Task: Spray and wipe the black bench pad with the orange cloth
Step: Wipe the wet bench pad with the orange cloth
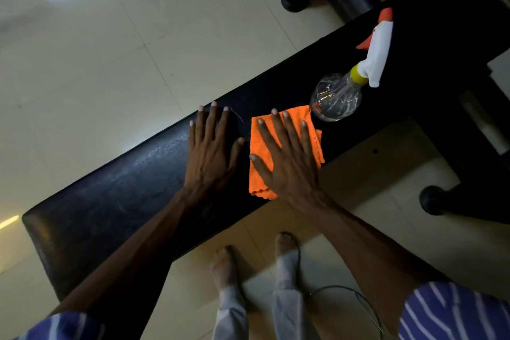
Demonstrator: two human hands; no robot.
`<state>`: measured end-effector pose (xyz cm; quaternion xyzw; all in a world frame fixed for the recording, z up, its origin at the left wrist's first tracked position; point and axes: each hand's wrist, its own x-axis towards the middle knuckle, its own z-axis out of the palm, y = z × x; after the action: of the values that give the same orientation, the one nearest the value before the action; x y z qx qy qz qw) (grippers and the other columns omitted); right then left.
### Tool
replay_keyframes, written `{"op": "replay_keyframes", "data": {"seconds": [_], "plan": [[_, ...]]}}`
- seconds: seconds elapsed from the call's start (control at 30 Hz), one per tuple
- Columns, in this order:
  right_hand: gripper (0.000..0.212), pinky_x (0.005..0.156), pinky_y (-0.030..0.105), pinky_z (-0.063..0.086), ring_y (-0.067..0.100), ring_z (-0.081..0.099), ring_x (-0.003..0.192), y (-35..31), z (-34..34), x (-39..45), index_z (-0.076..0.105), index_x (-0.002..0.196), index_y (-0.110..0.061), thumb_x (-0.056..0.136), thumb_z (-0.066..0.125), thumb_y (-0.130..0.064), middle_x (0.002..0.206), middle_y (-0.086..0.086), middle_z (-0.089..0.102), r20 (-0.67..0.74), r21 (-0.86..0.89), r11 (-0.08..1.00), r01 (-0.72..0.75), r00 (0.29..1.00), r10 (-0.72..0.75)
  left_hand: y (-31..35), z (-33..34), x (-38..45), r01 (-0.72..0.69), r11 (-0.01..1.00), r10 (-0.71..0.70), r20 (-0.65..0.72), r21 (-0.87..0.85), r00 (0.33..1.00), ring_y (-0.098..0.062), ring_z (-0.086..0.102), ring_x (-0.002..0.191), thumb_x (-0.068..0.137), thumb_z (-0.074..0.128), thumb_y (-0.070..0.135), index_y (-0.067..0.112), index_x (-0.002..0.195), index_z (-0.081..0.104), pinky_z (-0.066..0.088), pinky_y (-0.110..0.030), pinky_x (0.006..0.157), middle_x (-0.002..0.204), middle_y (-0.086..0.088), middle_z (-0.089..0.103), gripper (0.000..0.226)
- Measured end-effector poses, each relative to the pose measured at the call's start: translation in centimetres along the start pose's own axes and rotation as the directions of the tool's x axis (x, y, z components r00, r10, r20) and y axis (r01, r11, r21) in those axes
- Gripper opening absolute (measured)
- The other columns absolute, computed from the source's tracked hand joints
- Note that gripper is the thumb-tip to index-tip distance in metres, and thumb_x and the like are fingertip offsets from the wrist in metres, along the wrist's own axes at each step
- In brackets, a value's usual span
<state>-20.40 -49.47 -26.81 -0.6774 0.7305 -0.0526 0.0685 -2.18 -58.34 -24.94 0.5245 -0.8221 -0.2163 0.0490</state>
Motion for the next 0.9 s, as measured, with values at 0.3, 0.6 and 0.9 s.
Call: {"op": "replay_keyframes", "data": {"seconds": [0.3, 0.6, 0.9], "plan": [[0.062, 0.132, 0.056, 0.013, 0.027, 0.008, 0.166, -0.6, 0.4, 7.8, 0.018, 0.168, -0.023, 0.111, 0.026, -0.044, 0.178, 0.007, 0.011, -0.101, -0.019, 0.992, -0.121, 0.988, 0.119, -1.3, 0.6, 0.6, 0.036, 0.998, -0.035, -0.028, 0.042, 0.999, -0.025, -0.009, 0.162, 0.109, 0.03, 0.049, 0.021, 0.166, 0.015, -0.001, -0.051, 0.132, 0.176, -0.005, 0.002, 0.064], [0.061, 0.133, 0.051, 0.014, 0.027, 0.019, 0.164, -0.8, -1.0, 11.4, 0.035, 0.164, -0.023, 0.105, 0.034, -0.04, 0.175, 0.006, 0.026, -0.002, 0.033, 0.991, 0.128, 0.992, -0.128, -3.0, -0.3, 0.4, 0.093, 0.99, -0.09, -0.03, 0.105, 0.995, -0.03, -0.001, 0.162, 0.107, 0.03, 0.05, 0.019, 0.165, 0.018, 0.007, -0.054, 0.131, 0.175, -0.009, 0.008, 0.067], [0.064, 0.132, 0.053, 0.015, 0.027, 0.016, 0.165, -2.4, -0.9, 8.1, 0.035, 0.164, -0.023, 0.101, 0.042, -0.036, 0.175, 0.005, 0.024, -0.04, 0.082, 0.995, 0.051, 0.998, -0.047, -2.0, -0.6, -0.1, 0.054, 0.996, -0.055, 0.008, 0.074, 0.998, -0.028, -0.002, 0.162, 0.107, 0.028, 0.048, 0.018, 0.166, 0.017, 0.004, -0.054, 0.131, 0.175, -0.01, 0.009, 0.067]]}}
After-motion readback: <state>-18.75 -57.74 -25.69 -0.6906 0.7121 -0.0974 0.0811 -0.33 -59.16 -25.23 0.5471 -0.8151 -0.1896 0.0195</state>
